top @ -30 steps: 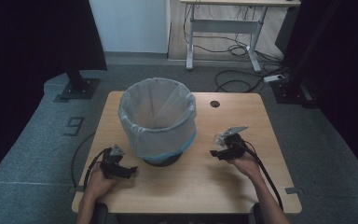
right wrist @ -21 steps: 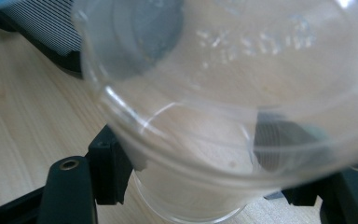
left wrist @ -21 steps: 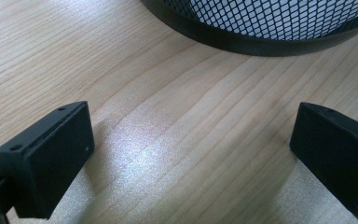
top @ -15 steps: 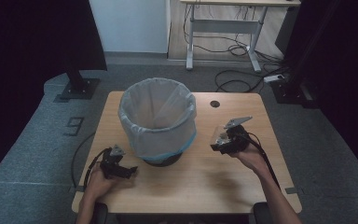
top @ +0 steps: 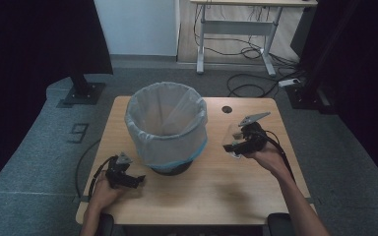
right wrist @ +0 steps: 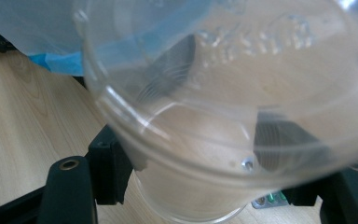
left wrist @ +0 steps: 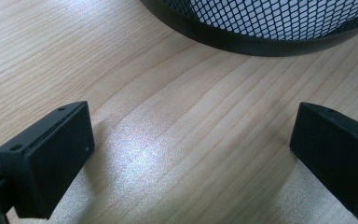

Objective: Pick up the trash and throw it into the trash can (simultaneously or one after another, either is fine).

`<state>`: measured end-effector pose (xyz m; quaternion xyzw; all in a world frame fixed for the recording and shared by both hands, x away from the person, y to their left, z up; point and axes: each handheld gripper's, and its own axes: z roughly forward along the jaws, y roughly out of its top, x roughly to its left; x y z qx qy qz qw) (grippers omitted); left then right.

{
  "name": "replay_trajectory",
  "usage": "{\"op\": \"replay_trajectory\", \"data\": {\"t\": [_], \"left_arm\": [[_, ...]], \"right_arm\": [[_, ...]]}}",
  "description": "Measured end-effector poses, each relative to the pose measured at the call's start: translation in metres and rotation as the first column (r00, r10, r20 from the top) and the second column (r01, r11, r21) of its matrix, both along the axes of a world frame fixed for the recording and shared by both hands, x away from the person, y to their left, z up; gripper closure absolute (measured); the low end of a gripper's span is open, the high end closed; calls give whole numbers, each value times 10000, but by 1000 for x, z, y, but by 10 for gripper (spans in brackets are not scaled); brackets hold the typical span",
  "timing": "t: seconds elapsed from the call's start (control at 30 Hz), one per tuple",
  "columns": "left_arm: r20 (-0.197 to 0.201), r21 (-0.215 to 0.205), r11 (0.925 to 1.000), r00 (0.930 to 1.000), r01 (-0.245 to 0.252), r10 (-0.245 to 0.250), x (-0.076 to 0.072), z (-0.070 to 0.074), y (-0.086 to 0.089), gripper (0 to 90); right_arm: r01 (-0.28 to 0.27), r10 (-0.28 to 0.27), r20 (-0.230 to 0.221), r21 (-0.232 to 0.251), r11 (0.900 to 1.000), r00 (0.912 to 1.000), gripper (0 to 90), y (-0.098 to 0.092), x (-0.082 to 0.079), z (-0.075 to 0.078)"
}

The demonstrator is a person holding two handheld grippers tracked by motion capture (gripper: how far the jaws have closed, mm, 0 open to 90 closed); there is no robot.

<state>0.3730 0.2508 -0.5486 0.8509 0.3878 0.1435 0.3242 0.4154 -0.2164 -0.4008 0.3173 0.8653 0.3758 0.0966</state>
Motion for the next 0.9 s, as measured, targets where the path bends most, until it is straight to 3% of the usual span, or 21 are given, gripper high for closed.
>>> {"op": "replay_trajectory", "data": {"t": [0.9], "left_arm": [[11, 3, 10000, 10000, 1, -1, 0, 0, 0, 0]], "right_arm": [[-527, 523, 223, 159, 9985, 9984, 305, 17, 13, 77]]}}
